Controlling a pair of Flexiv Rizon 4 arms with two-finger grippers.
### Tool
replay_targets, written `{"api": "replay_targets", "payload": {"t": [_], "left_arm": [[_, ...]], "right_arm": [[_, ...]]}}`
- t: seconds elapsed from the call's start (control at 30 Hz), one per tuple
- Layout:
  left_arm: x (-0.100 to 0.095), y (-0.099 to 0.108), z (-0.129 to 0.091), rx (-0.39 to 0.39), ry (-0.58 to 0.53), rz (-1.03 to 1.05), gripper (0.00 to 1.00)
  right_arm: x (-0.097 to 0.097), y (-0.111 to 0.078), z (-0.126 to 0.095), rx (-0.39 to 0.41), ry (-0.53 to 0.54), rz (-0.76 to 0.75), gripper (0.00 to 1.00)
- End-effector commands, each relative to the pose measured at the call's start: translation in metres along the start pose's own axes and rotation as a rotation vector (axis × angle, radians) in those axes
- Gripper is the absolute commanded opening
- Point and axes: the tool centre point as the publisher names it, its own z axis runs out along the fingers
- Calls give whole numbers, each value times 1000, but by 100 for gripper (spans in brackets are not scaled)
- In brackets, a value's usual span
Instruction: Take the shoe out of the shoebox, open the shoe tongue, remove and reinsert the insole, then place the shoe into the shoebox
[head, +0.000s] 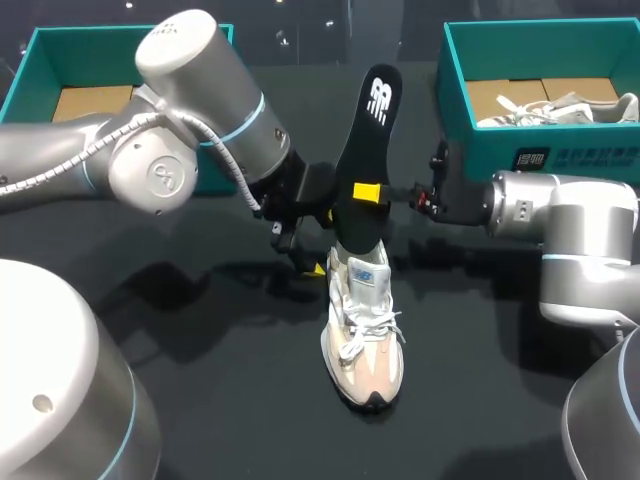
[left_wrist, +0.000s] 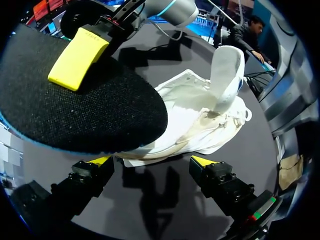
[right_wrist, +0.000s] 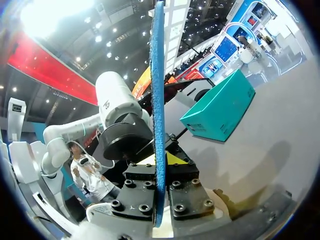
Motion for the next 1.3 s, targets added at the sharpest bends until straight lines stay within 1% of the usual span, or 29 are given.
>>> {"api": "replay_targets", "payload": {"t": [0.03, 0.37, 0.63, 0.9, 1.07, 1.3], "left_arm": [[0, 0, 3, -9, -7, -11, 100], [0, 2, 1, -7, -6, -18, 100], [0, 2, 1, -7, -6, -18, 100], [0, 2, 1, -7, -6, -18, 100], [0, 2, 1, -7, -6, -18, 100], [0, 2, 1, -7, -6, -18, 100]], "right_arm": [[0, -2, -1, -2, -1, -2, 0], [-3, -3, -2, 0, 0, -5, 0], [-4, -3, -3, 9, 16, -56, 0], [-6, 5, 2, 73, 47, -112, 0], [-7, 7, 2, 89, 52, -127, 0], [-9, 2, 4, 128, 72, -147, 0]]}}
